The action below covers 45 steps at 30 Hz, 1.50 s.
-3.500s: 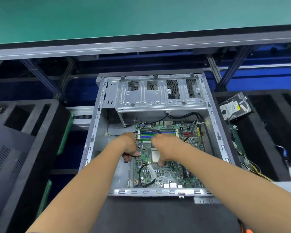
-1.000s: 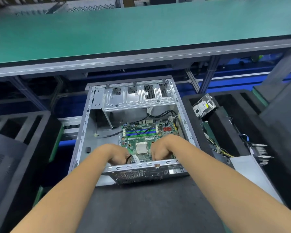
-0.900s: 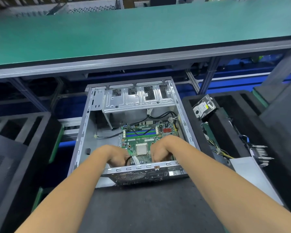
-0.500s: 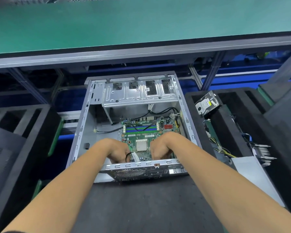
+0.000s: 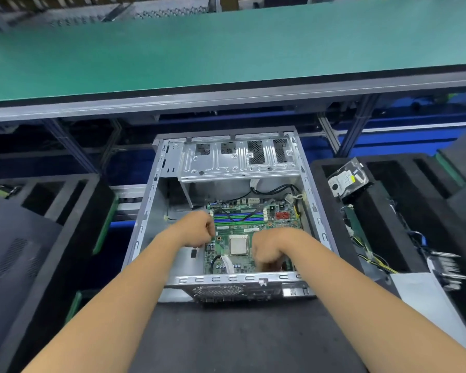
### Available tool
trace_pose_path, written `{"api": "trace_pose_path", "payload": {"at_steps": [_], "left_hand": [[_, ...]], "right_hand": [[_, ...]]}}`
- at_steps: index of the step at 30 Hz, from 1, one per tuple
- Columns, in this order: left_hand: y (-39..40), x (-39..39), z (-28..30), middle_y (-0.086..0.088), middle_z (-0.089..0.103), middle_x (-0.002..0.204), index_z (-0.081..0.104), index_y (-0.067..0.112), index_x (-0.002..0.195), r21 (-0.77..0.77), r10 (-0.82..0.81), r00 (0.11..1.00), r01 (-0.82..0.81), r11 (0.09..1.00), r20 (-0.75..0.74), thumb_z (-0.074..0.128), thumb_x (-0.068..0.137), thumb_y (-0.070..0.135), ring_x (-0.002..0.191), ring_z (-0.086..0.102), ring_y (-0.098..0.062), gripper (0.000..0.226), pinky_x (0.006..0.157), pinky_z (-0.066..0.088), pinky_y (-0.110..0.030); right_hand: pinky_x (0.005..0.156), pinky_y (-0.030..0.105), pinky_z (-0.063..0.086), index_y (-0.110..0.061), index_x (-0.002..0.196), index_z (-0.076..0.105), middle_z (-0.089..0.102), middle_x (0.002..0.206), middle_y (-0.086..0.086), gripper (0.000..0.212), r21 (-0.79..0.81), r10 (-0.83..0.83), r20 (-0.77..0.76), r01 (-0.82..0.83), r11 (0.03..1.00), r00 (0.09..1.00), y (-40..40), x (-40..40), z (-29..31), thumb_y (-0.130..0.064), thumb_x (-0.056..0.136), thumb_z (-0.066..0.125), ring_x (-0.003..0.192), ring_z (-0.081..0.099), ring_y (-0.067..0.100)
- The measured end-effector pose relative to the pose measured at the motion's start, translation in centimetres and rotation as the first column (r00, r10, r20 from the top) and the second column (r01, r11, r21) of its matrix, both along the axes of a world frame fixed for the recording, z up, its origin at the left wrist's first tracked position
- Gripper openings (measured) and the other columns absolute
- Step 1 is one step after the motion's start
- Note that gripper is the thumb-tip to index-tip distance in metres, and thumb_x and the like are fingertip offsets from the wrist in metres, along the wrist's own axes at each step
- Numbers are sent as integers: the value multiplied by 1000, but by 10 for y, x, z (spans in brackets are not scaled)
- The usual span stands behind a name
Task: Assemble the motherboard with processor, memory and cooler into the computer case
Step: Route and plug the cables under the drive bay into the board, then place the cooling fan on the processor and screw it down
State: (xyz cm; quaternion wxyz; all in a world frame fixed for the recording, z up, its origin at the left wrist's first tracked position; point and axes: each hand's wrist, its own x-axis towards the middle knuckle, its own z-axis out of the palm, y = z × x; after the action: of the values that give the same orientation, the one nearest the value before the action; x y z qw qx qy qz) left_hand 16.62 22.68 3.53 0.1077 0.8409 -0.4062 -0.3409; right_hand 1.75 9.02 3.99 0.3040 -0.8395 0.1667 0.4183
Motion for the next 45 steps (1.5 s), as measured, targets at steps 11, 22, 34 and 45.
{"api": "trace_pose_path", "payload": {"at_steps": [11,22,34,45], "left_hand": [[-59,-32,-20,-5,64,78,67,12,72,171,-487,851,460,871,196,63,79,15,69,56,-20,9,59,41,-28],[-94,-63,47,2,47,55,42,16,55,-107,-331,900,373,922,283,51,73,1,49,40,-11,25,46,30,-24],[-164,-149,84,-4,60,83,51,17,81,-405,-311,878,449,796,363,50,74,3,80,55,-26,16,63,42,-34],[-271,-213,46,-14,62,110,57,6,110,-15,-482,808,517,856,338,47,88,9,100,60,-33,24,78,47,-36]], "right_hand": [[69,36,57,-9,76,61,63,74,6,11,-116,9,132,7,993,991,-1,-1,2,-13,83,68,67,60,22],[60,34,48,3,75,60,58,74,16,9,-201,-101,527,239,950,844,-25,-28,71,-3,82,57,66,53,28],[53,31,35,-4,60,41,40,58,6,22,-254,-279,654,552,794,703,-94,-113,103,-4,74,57,54,39,22],[69,32,47,-10,98,62,67,105,14,14,-511,-173,391,370,776,904,-185,-163,69,-9,87,53,86,61,30]]}}
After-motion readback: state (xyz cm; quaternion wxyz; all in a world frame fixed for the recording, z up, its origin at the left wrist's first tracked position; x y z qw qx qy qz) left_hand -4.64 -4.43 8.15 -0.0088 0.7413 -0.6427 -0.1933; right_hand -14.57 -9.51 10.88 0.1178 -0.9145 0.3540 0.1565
